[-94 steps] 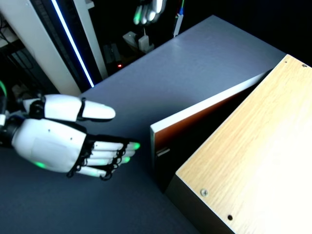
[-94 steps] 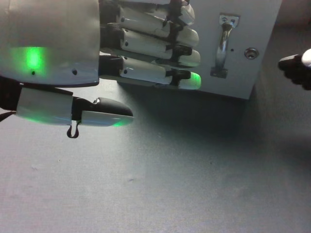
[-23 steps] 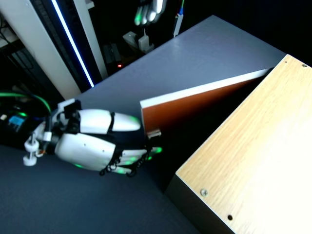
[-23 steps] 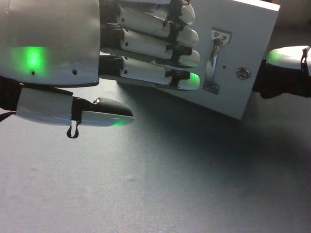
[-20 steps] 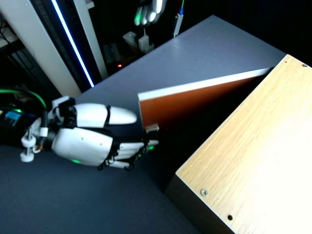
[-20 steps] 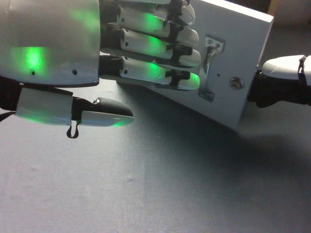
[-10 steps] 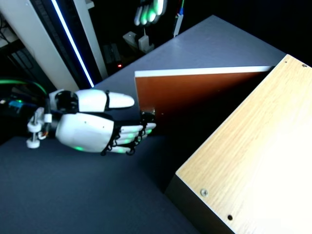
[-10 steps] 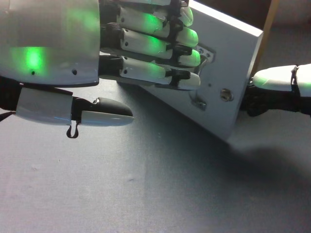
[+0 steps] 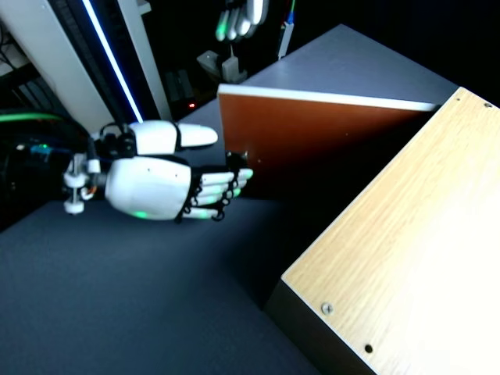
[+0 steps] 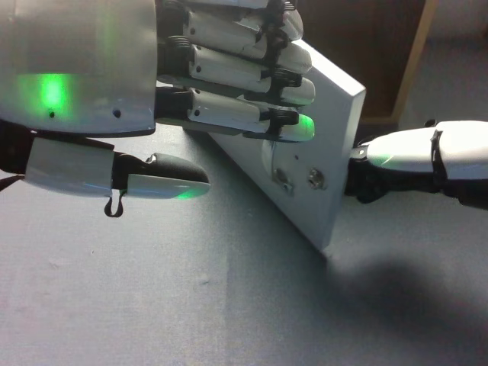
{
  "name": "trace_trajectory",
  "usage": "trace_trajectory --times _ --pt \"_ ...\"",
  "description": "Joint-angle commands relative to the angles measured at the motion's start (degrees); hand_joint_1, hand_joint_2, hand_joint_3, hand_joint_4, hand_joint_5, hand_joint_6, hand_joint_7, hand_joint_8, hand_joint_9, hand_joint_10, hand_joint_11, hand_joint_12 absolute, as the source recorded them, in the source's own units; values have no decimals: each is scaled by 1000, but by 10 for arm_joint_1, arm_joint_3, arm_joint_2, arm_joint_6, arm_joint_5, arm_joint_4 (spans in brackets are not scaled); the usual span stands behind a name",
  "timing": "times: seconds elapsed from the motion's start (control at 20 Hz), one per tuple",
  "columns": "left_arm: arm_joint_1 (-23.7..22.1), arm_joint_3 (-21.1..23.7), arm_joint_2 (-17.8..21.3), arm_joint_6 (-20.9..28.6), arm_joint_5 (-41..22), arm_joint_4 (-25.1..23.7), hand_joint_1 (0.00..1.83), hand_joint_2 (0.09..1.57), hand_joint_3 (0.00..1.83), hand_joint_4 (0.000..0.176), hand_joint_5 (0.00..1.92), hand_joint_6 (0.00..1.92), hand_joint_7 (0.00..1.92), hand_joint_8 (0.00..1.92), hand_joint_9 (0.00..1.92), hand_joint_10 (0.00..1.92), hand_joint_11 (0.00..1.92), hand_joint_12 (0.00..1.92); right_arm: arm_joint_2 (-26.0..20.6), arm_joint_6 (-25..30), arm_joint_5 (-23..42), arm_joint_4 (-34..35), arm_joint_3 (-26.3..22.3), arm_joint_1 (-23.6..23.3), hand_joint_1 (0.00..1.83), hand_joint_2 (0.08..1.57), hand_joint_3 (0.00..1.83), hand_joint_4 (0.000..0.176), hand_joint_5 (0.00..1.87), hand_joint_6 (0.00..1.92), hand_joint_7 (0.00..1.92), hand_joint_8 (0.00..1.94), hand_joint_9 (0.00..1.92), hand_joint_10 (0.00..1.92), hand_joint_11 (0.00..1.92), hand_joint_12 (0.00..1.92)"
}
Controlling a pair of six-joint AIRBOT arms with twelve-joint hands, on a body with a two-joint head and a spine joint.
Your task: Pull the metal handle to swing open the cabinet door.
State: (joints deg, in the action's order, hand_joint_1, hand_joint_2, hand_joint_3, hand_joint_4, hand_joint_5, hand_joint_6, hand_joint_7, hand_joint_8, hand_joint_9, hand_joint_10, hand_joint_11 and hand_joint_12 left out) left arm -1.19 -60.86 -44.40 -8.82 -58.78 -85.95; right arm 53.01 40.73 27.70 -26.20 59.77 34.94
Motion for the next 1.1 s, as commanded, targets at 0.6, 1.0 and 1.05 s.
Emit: trace_trajectory --times 0.6,1.0,1.05 --pt "-5 0 4 -5 -14 56 0 1571 54 0 443 0 445 0 415 0 61 790 28 7 76 -28 -28 -8 32 1571 78 0 386 2 385 0 353 0 0 923" --pt "-5 0 4 -5 -14 56 0 1571 61 0 449 3 450 2 419 2 65 791 39 7 76 -8 -22 -23 53 1571 72 0 379 1 381 0 350 0 0 916" --pt "-5 0 4 -5 -14 56 0 1571 61 0 448 3 451 2 420 2 65 791 42 7 76 -8 -22 -24 54 1571 71 0 377 0 378 0 349 0 0 914"
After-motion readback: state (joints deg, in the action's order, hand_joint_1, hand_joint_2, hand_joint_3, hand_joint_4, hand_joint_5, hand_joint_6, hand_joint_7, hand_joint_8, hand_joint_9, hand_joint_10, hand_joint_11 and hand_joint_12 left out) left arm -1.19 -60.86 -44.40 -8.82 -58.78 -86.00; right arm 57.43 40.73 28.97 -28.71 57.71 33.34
